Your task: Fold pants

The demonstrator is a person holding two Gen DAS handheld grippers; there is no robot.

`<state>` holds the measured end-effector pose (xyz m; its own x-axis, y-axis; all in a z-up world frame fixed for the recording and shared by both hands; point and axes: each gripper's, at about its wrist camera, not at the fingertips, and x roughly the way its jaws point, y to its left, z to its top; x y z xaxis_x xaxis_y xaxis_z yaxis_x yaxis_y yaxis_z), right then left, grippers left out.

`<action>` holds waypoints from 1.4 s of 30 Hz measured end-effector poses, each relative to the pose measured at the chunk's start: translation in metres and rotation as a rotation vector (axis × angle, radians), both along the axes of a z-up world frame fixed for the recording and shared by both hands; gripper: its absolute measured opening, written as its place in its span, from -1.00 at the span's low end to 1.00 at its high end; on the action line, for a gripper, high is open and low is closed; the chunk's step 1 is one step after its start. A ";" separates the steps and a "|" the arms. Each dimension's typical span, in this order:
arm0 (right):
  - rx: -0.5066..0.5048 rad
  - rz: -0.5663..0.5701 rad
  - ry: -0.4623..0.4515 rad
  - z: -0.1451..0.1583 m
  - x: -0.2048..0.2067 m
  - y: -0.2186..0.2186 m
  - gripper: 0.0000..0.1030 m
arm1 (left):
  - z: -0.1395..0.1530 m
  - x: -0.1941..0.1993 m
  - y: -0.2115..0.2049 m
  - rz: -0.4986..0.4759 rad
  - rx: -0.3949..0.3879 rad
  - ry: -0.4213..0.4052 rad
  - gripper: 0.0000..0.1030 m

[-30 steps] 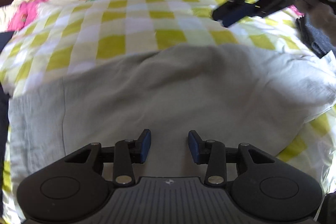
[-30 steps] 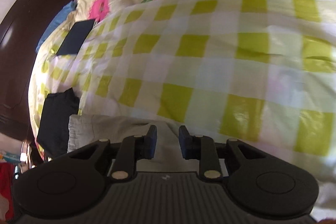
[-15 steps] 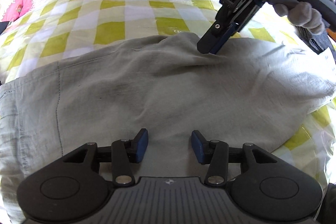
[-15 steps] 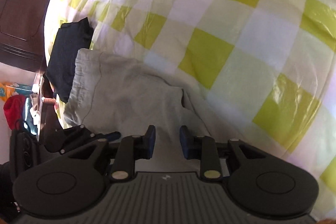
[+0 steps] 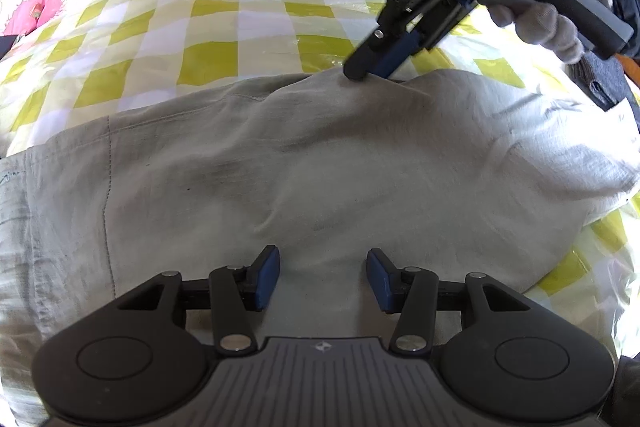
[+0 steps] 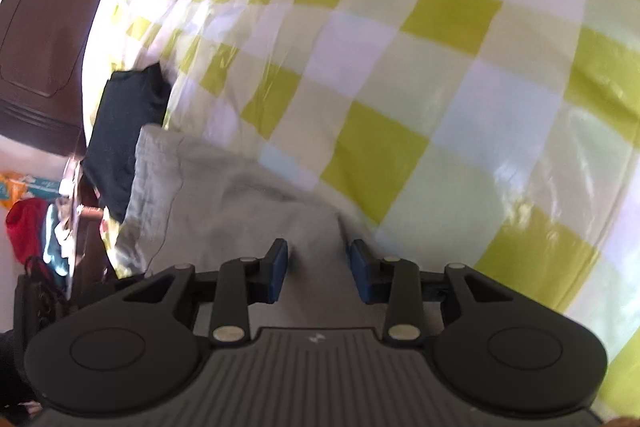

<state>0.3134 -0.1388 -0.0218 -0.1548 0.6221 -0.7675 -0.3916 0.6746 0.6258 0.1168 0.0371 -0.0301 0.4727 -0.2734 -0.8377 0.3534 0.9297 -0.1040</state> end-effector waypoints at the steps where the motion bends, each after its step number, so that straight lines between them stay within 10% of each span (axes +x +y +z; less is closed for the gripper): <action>1: 0.019 0.031 0.019 0.001 -0.004 0.004 -0.29 | 0.000 0.000 0.000 -0.001 0.000 0.000 0.19; 5: 0.086 0.118 0.069 0.001 -0.014 0.018 -0.29 | 0.000 -0.001 0.000 0.002 -0.001 -0.002 0.19; 18: -0.127 0.278 0.099 0.001 -0.030 0.022 -0.19 | 0.001 -0.004 0.001 0.001 -0.004 -0.011 0.20; 31: 0.109 0.024 0.095 -0.011 -0.029 0.006 -0.04 | 0.000 -0.006 0.000 -0.001 -0.003 -0.019 0.20; 42: 0.036 -0.030 0.122 -0.008 -0.057 -0.016 -0.04 | 0.000 -0.008 0.000 0.012 -0.009 -0.025 0.21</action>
<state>0.2564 -0.1552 -0.0300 -0.2266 0.6544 -0.7214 -0.2913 0.6613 0.6913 0.1090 0.0371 -0.0305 0.4970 -0.2752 -0.8230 0.3449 0.9329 -0.1037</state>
